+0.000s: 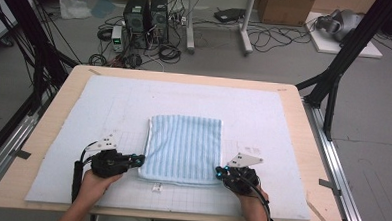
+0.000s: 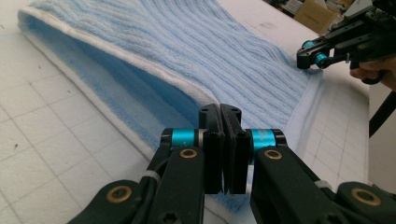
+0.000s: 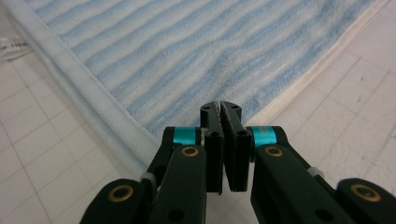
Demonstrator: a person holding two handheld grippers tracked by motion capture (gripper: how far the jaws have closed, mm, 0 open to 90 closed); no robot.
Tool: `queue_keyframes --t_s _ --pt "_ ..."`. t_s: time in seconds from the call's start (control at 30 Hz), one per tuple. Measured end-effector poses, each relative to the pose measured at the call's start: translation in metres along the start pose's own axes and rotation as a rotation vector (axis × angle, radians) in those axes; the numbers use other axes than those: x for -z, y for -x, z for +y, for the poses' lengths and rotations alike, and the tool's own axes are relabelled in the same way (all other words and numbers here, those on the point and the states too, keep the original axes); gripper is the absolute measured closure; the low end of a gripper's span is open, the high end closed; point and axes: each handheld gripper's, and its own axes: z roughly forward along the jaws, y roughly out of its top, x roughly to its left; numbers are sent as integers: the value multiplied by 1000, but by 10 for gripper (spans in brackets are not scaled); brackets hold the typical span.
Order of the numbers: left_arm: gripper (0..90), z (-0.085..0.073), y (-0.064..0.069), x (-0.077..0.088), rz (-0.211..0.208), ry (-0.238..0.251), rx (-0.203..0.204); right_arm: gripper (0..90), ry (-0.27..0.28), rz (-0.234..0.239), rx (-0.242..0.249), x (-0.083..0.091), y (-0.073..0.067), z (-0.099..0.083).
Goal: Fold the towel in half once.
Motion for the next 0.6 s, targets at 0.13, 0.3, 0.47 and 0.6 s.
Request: queue_keyframes --t_s 0.13,0.3,0.47,0.6 --pt "873 1 1 4 -10 19 -9 882 19 11 3 6 0 1" --pt "874 3 2 10 -22 36 -8 882 40 11 5 15 -2 6" --pt "872 -3 3 11 -36 2 -1 878 -2 14 29 18 -8 7" --pt "861 -10 1 5 2 -59 15 800 -51 1 48 11 -11 1"
